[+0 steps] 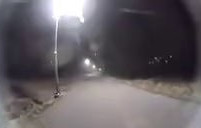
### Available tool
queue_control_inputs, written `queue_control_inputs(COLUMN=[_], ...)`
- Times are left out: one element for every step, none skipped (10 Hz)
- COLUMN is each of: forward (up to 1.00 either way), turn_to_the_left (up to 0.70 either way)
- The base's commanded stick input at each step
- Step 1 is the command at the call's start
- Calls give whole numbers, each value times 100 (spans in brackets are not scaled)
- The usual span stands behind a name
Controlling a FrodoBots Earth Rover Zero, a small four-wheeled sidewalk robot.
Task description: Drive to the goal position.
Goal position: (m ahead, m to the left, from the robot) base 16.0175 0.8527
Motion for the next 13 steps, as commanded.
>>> queue_control_inputs(forward=[100, 100, 100, 100, 100, 100, 100, 100, 100, 100, 100, 100, 100], turn_to_the_left=[13, 13, 13, 13, 14, 14, 14, 15, 14, 11, 9, 6, 4])
